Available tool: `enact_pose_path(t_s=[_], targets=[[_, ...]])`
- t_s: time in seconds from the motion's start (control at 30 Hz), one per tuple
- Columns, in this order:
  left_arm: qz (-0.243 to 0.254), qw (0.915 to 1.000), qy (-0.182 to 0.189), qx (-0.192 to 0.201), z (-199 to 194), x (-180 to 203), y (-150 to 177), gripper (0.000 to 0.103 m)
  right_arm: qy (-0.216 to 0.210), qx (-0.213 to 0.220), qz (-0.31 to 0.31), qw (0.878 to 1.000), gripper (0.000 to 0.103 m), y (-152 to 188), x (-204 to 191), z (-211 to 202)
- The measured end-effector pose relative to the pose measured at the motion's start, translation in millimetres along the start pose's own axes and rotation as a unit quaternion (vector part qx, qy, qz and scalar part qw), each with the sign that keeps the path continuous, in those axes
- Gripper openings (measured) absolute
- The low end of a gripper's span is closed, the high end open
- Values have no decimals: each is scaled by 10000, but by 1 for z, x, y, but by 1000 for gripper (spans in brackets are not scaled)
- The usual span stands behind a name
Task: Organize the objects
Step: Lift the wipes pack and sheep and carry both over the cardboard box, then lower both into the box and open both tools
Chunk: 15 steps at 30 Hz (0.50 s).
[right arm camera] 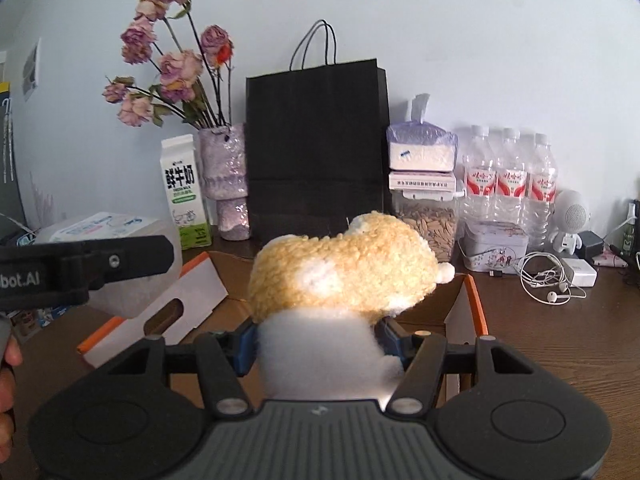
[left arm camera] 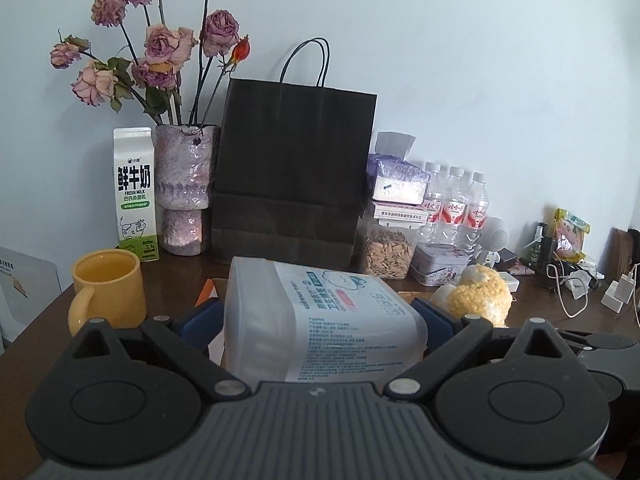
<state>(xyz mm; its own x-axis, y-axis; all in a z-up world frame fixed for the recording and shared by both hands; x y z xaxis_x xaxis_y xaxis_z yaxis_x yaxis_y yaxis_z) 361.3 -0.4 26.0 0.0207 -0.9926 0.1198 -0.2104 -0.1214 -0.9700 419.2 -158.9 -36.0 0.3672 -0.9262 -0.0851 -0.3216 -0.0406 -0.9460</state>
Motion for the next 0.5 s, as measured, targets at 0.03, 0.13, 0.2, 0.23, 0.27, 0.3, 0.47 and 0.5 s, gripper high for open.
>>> enact_pose_path(t_s=[0.03,0.13,0.2,0.23,0.27,0.3,0.47,0.5], targets=[[-1,10000,-2,-30,7,-1,2,100,31,-86,88,9999,59,3,4,7],[-47,9998,-15,-176,24,-5,13,100,137,-250,228,9993,59,15,15,17],[0,9992,-23,-396,34,-8,24,100,178,-362,254,9989,60,22,19,21],[-4,9989,-38,-478,38,-9,29,100,182,-396,279,9987,60,24,20,22],[25,9984,-48,-567,41,-10,33,101,190,-425,303,9985,61,26,21,23],[61,9978,-31,-660,44,-9,37,101,217,-461,332,9982,65,28,23,25],[72,9962,-203,-840,47,-10,45,103,459,-449,266,9976,103,30,28,20],[91,9959,-254,-865,47,-10,46,103,447,-416,265,9978,103,28,28,18]])
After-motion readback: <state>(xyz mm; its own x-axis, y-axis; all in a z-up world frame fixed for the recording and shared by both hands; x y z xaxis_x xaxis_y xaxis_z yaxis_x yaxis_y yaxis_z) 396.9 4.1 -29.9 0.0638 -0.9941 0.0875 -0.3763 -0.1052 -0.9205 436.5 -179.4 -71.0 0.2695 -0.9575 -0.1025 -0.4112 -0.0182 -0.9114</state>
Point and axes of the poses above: each gripper's, at about its wrist camera, not at the fingertips, and z roughly the way its jaws point, x to its right, y to its underside, the point moved 8 cm from there along z, roughly the way its jaws point, and after that the axes turned 8 degrees about x, right-handed, at the moved point
